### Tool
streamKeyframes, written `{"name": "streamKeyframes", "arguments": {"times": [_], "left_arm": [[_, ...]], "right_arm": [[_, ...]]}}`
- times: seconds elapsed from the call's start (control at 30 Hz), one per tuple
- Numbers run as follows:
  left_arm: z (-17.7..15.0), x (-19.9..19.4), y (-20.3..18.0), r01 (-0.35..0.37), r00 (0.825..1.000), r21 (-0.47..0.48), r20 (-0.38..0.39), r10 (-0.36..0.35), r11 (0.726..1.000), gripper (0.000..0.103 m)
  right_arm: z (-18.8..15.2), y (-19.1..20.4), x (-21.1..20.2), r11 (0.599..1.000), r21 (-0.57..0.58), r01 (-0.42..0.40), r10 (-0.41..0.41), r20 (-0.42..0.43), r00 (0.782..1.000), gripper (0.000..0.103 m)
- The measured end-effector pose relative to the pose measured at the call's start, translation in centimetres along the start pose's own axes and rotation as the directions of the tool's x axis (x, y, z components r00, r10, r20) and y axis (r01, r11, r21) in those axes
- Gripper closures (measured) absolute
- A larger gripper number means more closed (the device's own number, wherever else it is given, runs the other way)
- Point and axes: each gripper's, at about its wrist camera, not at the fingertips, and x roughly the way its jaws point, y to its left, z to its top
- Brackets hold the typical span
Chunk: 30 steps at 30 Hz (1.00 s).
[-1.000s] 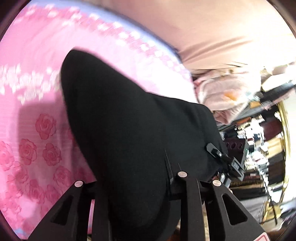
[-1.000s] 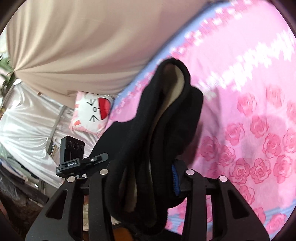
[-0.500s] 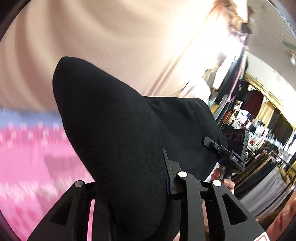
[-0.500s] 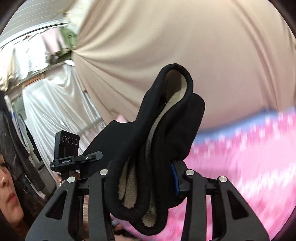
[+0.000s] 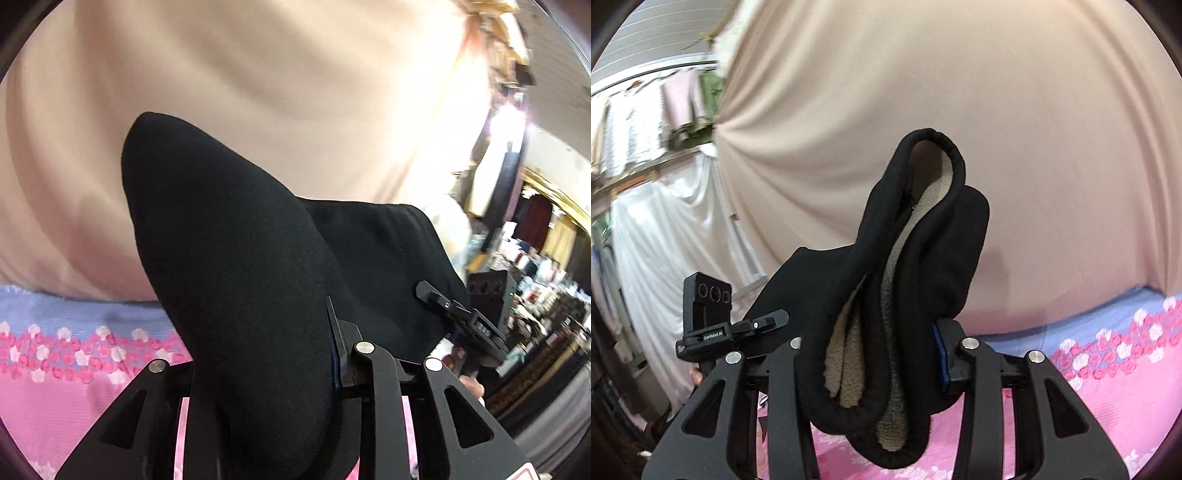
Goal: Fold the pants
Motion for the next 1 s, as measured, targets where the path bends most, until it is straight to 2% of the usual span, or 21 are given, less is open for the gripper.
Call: {"name": "streamKeyframes", "arguments": {"times": [0.2,0.47,0.57,0.7,0.83,1.0], "left_arm": [[-2.0,8.7,6.7,-0.107,0.99,-0.043,-0.094,0.103,0.993,0.079],[-7.7,15.3,15.9,-0.153,0.964,-0.131,-0.238,0.118,0.979,0.079],[-9.7,17.0,18.0,-0.168,0.952,-0.153,-0.282,0.12,0.974,0.079],[-11.6,18.3,20.3,-0.16,0.948,-0.172,-0.302,0.102,0.972,0.079],[-13.4,19.2,22.7,-0.182,0.935,-0.208,-0.338,0.104,0.961,0.079],[-14.8,18.8,24.6,-0.147,0.942,-0.272,-0.332,0.05,0.951,0.077]], "right_arm": [[-4.1,-8.7,7.0,0.988,0.141,0.059,-0.044,-0.102,0.994,0.064],[-11.0,-16.4,12.2,0.952,0.27,0.146,-0.08,-0.24,0.968,0.064],[-13.2,-18.0,13.3,0.94,0.296,0.172,-0.086,-0.282,0.956,0.064],[-15.6,-19.7,14.3,0.923,0.328,0.2,-0.09,-0.324,0.942,0.064],[-17.4,-21.0,14.5,0.909,0.352,0.222,-0.094,-0.347,0.933,0.064],[-18.2,-21.7,14.6,0.903,0.365,0.227,-0.087,-0.363,0.928,0.064]]}}
